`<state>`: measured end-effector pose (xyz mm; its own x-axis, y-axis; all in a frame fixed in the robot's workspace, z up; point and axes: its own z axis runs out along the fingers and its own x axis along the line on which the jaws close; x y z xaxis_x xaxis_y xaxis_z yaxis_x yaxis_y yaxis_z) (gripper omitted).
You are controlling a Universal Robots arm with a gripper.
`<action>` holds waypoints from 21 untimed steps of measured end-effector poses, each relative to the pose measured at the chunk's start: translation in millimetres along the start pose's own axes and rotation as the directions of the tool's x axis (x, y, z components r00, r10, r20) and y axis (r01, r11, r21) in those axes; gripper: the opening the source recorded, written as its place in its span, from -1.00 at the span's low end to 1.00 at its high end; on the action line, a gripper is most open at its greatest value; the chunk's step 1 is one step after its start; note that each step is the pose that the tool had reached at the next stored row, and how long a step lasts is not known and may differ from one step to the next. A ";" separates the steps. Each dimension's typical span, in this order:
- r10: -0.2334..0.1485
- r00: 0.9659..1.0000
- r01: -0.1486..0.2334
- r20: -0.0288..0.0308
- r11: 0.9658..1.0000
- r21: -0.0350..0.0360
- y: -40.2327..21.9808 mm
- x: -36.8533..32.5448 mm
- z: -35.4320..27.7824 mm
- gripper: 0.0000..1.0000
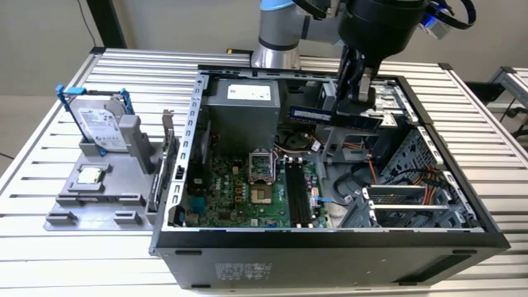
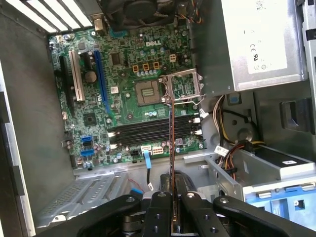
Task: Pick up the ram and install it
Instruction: 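Pick up the ram and move it above insertion slot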
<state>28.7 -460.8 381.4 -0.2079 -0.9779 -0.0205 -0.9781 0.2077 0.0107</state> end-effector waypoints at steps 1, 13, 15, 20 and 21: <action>0.011 1.000 -0.011 0.000 1.000 0.000 0.0 0.0 0.0 -1.00; 0.193 0.981 -0.193 0.002 0.981 0.003 0.0 0.0 0.1 -1.00; 0.216 0.976 -0.216 0.002 0.976 0.003 0.1 0.0 0.2 -1.00; 0.262 0.965 -0.262 0.003 0.965 0.004 0.0 0.0 0.2 -1.00; 0.271 0.962 -0.271 0.003 0.962 0.004 0.1 0.0 0.3 -1.00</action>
<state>28.6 -460.8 381.1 -0.4656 -0.8848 -0.0199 -0.8850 0.4654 0.0122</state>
